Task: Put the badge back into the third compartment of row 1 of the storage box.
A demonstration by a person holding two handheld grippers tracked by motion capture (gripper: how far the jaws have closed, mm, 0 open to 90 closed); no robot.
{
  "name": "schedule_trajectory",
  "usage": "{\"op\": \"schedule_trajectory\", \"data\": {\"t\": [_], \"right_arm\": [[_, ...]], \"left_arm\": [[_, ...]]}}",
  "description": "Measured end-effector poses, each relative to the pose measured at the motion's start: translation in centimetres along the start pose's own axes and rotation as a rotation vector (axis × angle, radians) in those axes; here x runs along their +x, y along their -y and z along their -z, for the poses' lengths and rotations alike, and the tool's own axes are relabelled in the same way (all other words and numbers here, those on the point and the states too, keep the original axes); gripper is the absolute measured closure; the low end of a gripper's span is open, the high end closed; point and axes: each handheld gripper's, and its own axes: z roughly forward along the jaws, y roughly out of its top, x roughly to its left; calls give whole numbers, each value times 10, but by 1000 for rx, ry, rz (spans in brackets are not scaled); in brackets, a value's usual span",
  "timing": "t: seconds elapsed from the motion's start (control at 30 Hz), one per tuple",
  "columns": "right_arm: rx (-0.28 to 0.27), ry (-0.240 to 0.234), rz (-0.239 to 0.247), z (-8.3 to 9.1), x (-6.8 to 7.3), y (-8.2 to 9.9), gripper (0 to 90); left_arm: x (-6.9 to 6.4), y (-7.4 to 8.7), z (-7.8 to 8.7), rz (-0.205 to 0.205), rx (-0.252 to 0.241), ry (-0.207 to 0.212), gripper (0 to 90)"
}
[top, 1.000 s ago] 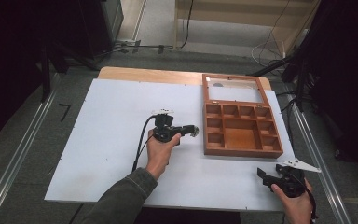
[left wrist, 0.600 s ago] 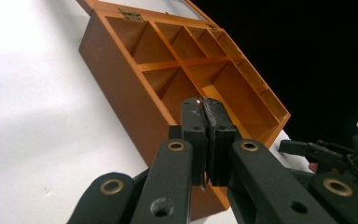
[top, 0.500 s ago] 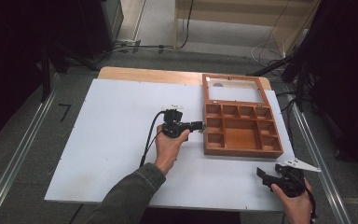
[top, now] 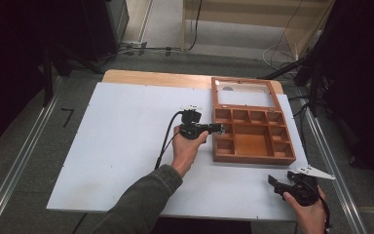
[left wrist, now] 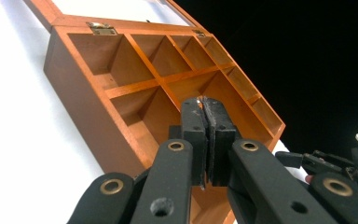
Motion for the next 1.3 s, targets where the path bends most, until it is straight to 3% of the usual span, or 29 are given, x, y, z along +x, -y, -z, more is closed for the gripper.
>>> {"op": "schedule_trajectory", "data": {"t": [0.63,1.3], "right_arm": [[-1,0,0,0,0,0,169],[-2,-7,1,0,0,0,169]], "left_arm": [[-1,-4,-22,5,21,0,894],[-8,-20,-50,-8,38,-3,893]]}}
